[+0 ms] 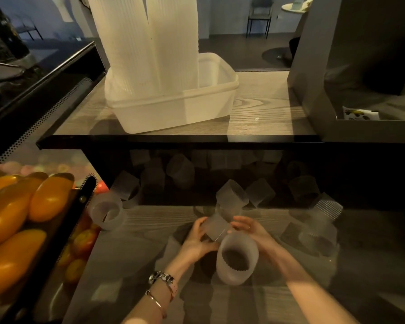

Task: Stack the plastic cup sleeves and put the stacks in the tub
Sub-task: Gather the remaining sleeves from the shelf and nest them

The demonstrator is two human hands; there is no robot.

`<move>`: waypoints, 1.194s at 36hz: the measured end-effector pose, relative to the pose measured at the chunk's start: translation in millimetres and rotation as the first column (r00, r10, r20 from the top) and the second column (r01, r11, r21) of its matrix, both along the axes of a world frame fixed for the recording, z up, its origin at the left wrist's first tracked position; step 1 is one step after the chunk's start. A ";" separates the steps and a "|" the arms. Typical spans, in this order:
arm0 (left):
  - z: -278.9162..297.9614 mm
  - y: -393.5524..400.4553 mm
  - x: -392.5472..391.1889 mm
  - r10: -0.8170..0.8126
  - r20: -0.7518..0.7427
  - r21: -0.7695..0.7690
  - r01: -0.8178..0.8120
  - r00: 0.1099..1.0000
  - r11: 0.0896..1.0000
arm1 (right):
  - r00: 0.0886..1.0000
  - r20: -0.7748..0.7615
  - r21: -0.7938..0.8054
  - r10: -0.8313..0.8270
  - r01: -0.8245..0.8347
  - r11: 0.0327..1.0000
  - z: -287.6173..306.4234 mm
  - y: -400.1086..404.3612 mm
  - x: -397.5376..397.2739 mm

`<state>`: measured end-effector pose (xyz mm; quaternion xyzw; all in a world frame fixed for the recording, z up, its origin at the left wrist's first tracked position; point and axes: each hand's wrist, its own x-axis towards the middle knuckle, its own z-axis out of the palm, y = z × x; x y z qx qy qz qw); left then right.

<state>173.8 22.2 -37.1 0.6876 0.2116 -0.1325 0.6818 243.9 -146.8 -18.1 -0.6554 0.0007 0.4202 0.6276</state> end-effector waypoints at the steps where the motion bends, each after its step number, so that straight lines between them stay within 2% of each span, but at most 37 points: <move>1: -1.6 -0.3 2.9 -0.012 -0.012 0.082 0.013 1.000 0.997 | 0.995 0.043 -0.009 -0.087 0.087 0.996 -3.1 0.3 1.7; 3: -3.1 -1.3 8.7 -0.041 -0.036 0.213 0.048 0.999 0.976 | 0.972 0.142 0.012 -0.188 0.188 0.982 0.1 1.8 1.2; 8: -0.1 -2.7 21.5 -0.143 -0.030 0.337 0.145 0.989 0.930 | 0.901 0.409 -0.001 -0.143 0.158 0.987 7.6 1.9 2.1; 11: -1.1 -0.9 24.5 -0.107 -0.075 0.247 0.123 0.991 0.961 | 0.871 0.475 -0.003 -0.121 0.139 0.990 6.7 2.6 0.3; 16: -8.9 -1.4 20.5 -0.087 -0.073 0.234 0.102 0.994 0.967 | 0.894 0.440 0.030 -0.082 0.077 0.997 -0.4 2.5 -1.6; 19: -12.3 -2.4 18.5 -0.049 -0.076 0.177 0.062 0.996 0.982 | 0.918 0.388 0.043 -0.082 0.071 0.997 -3.4 1.7 -2.4; 23: -7.9 -1.5 18.5 -0.070 -0.036 0.213 0.076 0.997 0.974 | 0.931 0.362 0.016 -0.046 0.043 0.999 -2.6 -0.4 -1.9; 30: 42.5 1.1 14.1 -0.083 0.141 0.185 0.056 0.986 0.981 | 0.902 0.419 -0.029 -0.105 0.129 0.991 31.0 3.3 -0.4; 36: 92.3 -7.0 -4.8 -0.113 0.300 0.211 0.049 0.947 0.976 | 0.857 0.490 0.091 -0.161 0.134 0.987 71.5 -3.8 -12.0; 43: 89.1 -22.5 -47.4 -0.142 0.271 0.290 0.060 0.952 0.955 | 0.832 0.526 0.140 -0.177 0.121 0.983 78.1 -28.8 -57.8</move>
